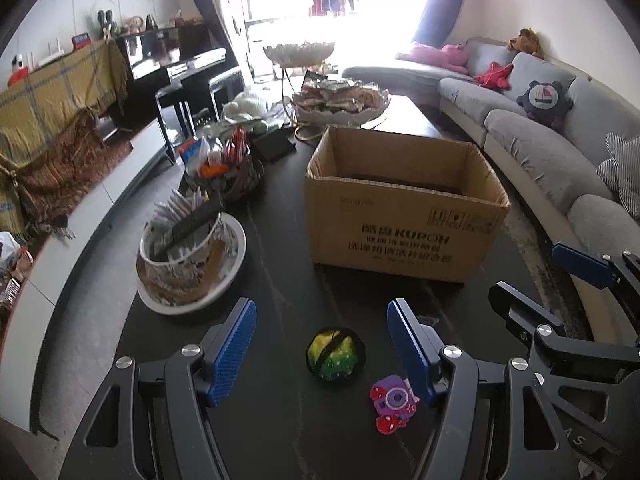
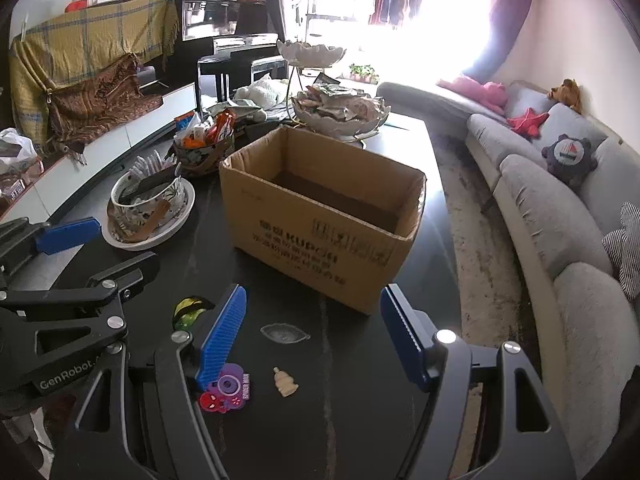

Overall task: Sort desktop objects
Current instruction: 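Move the left tool toward the green ball while the right tool approaches the beige figurine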

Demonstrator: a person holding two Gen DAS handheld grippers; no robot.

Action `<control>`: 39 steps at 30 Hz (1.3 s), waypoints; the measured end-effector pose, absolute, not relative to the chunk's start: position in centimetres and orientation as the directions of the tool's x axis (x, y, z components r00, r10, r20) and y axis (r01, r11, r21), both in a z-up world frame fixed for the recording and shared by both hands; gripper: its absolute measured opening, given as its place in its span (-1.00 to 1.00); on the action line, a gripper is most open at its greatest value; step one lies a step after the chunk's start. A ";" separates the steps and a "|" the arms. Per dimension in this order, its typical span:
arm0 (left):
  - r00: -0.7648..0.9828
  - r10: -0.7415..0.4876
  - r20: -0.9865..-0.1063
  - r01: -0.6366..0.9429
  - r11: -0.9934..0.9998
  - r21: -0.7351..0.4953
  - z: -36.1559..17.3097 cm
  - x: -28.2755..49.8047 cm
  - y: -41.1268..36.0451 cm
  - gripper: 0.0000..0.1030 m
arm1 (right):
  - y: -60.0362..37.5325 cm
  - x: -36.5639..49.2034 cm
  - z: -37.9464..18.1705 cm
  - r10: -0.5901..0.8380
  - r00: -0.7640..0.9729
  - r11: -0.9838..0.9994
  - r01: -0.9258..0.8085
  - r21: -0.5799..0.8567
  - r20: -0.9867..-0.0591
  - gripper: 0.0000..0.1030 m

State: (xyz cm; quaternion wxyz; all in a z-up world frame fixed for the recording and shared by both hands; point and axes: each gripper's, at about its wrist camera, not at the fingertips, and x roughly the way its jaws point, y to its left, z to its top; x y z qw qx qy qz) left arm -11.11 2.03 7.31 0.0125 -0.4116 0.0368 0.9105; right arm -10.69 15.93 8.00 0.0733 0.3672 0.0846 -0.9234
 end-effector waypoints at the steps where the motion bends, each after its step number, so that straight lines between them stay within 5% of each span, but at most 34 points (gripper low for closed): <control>1: -0.658 -0.008 -0.753 -0.054 -0.997 0.057 7.1 -11.0 2.0 0.26 | 15.9 -10.6 7.8 -0.075 -0.715 -0.975 0.199 -0.100 -0.695 0.31; 39: -0.472 -0.018 -0.882 -0.070 -0.996 0.057 -2.5 -10.7 2.9 0.22 | 16.5 -10.3 -2.3 -0.110 -0.494 -0.980 0.199 0.011 -0.862 0.05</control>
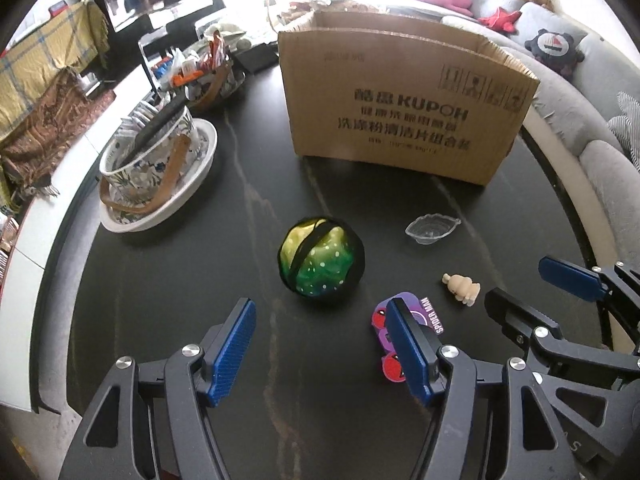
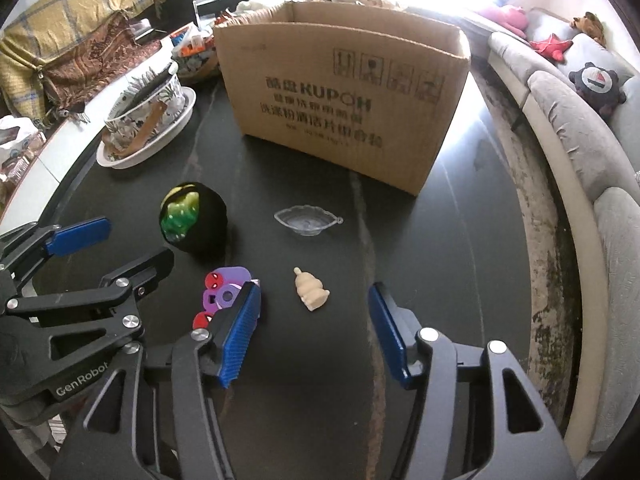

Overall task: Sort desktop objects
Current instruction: 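Move the left tool toward the green ball while the right tool approaches the beige figurine, then close the right tool on the small beige figurine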

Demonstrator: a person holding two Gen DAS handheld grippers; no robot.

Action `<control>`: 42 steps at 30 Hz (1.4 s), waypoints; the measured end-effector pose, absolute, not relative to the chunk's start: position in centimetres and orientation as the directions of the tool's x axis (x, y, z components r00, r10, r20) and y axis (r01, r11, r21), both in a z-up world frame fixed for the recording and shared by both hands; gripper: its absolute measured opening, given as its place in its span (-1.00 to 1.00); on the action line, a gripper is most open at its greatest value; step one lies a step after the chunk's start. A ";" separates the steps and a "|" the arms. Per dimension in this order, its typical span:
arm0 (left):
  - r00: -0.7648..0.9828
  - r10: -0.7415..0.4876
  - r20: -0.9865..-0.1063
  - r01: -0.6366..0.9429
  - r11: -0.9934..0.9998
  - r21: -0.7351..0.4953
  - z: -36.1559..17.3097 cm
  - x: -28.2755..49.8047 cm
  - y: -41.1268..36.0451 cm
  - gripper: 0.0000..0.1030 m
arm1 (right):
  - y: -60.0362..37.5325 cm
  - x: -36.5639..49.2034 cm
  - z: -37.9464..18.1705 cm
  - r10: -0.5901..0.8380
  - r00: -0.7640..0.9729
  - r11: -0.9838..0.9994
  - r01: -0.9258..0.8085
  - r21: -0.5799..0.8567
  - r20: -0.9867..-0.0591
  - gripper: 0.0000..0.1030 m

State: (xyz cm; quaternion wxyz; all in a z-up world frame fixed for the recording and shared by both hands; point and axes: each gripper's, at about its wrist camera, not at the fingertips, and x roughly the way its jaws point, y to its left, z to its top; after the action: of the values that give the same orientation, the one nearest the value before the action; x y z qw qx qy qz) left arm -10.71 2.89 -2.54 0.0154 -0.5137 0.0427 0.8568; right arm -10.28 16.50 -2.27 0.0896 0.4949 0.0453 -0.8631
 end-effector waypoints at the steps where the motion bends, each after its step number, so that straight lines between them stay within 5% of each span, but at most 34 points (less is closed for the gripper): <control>1: -0.468 -0.019 -0.883 -0.070 -0.996 0.058 -2.8 -10.7 2.9 0.22 | 16.5 -10.3 -2.4 -0.108 -0.491 -0.980 0.198 0.010 -0.865 0.05; 42: -0.404 -0.086 -0.911 -0.049 -0.992 0.115 -7.3 -13.3 3.8 0.22 | 16.7 -13.5 -7.9 -0.207 -0.373 -0.964 0.235 0.123 -0.905 -0.39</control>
State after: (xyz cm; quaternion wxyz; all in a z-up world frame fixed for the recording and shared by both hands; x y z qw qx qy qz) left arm -13.30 3.79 -7.34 -0.0110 -0.5457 0.0619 0.8356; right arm -13.47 16.70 -7.90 0.1333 0.5438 0.0132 -0.8284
